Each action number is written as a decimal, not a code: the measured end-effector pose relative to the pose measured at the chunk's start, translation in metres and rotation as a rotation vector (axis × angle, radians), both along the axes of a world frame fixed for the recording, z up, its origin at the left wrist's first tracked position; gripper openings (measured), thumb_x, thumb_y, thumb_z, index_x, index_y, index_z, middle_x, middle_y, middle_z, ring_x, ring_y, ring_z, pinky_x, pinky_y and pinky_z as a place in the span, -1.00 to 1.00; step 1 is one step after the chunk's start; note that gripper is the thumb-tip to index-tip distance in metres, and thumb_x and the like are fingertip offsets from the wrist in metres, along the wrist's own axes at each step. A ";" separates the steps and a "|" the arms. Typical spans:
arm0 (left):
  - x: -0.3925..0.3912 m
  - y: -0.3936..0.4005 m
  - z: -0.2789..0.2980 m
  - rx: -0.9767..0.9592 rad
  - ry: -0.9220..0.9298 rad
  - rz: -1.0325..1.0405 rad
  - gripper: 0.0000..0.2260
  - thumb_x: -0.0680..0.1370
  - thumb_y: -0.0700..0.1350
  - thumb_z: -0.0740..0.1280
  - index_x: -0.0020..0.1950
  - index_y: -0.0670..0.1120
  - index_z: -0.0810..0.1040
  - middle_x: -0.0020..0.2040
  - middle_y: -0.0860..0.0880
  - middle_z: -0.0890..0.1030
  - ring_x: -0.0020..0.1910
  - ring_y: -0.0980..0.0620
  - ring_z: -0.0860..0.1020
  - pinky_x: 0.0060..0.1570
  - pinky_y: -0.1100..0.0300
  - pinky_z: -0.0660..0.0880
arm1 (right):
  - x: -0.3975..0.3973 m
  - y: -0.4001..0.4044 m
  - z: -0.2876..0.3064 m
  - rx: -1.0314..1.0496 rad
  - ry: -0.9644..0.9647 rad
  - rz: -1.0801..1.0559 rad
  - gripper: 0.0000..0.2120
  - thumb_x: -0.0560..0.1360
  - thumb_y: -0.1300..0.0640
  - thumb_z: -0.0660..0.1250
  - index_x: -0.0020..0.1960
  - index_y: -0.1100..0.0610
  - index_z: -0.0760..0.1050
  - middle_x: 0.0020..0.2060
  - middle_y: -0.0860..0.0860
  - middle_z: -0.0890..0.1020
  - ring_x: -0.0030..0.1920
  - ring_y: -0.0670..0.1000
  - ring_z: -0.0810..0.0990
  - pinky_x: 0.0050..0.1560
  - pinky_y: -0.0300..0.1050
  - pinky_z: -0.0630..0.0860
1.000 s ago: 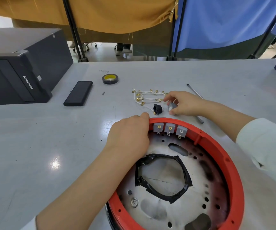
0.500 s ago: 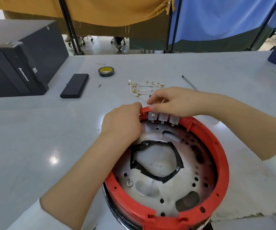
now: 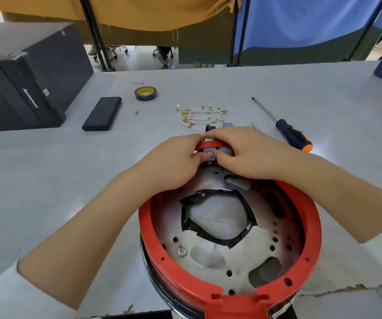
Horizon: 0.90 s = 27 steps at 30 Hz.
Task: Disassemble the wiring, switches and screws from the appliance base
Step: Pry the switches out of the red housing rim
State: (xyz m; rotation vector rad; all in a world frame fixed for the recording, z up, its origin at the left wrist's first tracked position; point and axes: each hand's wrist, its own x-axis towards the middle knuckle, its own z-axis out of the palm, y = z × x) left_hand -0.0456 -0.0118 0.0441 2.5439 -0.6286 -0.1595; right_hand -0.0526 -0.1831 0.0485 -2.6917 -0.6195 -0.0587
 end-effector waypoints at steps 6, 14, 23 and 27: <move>0.004 -0.001 -0.009 -0.020 -0.063 0.071 -0.77 0.60 -0.02 0.25 0.24 0.05 0.50 0.07 -0.03 0.61 0.06 -0.07 0.53 0.06 0.02 0.45 | -0.002 0.000 -0.006 -0.006 -0.053 0.018 -0.67 0.52 0.11 0.18 0.27 0.02 0.48 -0.11 -0.06 0.57 -0.07 -0.01 0.51 -0.15 -0.15 0.37; 0.003 -0.009 -0.016 0.188 -0.239 0.171 -0.91 0.58 -0.03 0.17 -0.10 0.01 0.31 -0.29 0.05 0.37 -0.29 -0.06 0.35 -0.41 0.12 0.20 | 0.004 0.000 -0.014 0.004 -0.127 0.026 -0.71 0.53 0.19 0.18 0.21 0.18 0.50 -0.04 0.10 0.62 -0.02 0.11 0.52 0.00 0.07 0.43; 0.006 -0.008 -0.015 0.161 -0.217 0.152 -0.87 0.58 -0.02 0.18 -0.13 0.01 0.28 -0.23 0.05 0.39 -0.24 -0.05 0.35 -0.32 0.12 0.19 | 0.007 0.003 -0.011 -0.018 -0.106 0.003 -0.70 0.49 0.17 0.20 0.20 0.16 0.49 -0.05 0.09 0.61 -0.02 0.09 0.51 0.01 0.06 0.42; 0.006 -0.008 -0.015 0.165 -0.212 0.139 -0.88 0.58 0.03 0.18 -0.07 0.01 0.30 -0.07 -0.04 0.55 -0.21 -0.05 0.37 -0.28 0.10 0.22 | 0.005 0.003 -0.009 -0.032 -0.089 0.002 -0.65 0.47 0.17 0.23 0.25 0.13 0.48 -0.03 0.09 0.61 0.03 0.10 0.51 0.05 0.10 0.44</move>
